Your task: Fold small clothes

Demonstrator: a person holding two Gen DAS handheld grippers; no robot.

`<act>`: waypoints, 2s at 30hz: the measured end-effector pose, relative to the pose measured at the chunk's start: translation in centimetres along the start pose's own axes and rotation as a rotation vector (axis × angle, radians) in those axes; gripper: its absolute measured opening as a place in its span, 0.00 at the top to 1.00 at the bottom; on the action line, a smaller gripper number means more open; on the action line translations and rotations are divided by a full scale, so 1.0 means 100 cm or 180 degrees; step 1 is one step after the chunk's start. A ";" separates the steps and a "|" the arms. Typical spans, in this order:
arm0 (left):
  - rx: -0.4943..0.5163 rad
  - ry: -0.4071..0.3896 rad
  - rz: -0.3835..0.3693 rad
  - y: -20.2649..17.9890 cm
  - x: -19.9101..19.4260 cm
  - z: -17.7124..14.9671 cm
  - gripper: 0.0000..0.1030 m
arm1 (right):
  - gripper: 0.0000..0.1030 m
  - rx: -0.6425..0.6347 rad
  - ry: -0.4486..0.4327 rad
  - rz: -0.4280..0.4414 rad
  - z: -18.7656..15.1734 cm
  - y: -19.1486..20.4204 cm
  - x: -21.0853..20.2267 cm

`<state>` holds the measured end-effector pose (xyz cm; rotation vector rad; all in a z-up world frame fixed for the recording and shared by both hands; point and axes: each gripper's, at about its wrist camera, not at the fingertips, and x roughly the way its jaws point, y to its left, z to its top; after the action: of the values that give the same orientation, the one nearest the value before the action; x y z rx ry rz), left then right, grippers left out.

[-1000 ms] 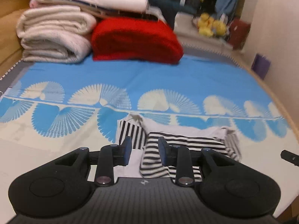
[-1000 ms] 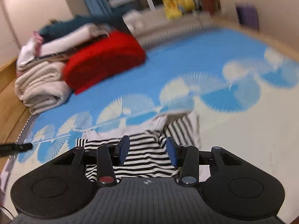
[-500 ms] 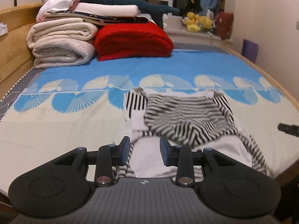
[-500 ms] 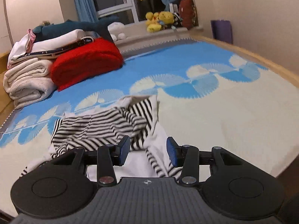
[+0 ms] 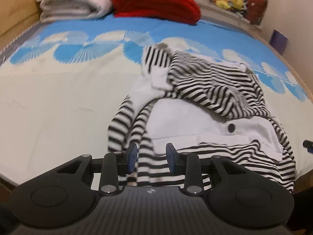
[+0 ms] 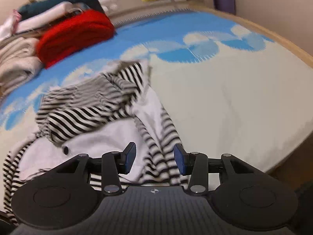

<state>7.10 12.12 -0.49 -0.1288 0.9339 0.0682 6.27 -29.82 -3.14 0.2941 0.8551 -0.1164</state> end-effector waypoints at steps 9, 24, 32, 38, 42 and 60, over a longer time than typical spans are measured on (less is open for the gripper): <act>-0.0818 0.0535 -0.0239 0.054 0.027 -0.001 0.46 | 0.54 0.0472 0.0516 0.0116 -0.009 -0.019 0.029; -0.1148 0.0913 -0.0042 0.058 0.062 -0.012 0.38 | 0.43 0.0430 0.1217 -0.0055 -0.033 -0.033 0.061; -0.1131 0.0825 -0.0043 0.050 0.068 -0.016 0.89 | 0.87 0.0405 0.1149 0.0052 -0.030 -0.034 0.056; -0.1175 0.0649 -0.0334 0.046 0.035 -0.018 0.91 | 0.89 0.0642 0.0304 0.0196 0.002 -0.048 0.014; -0.1069 0.0723 -0.0276 0.047 0.032 -0.021 0.91 | 0.89 0.0661 0.0469 -0.0025 0.003 -0.057 0.022; -0.0735 0.0278 -0.0137 0.042 0.031 -0.002 0.93 | 0.88 0.0290 0.0483 0.0010 -0.011 -0.024 0.030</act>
<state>8.34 16.22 -3.41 -0.3680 1.0082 0.1313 6.88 -31.76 -6.65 0.3936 1.0014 -0.1315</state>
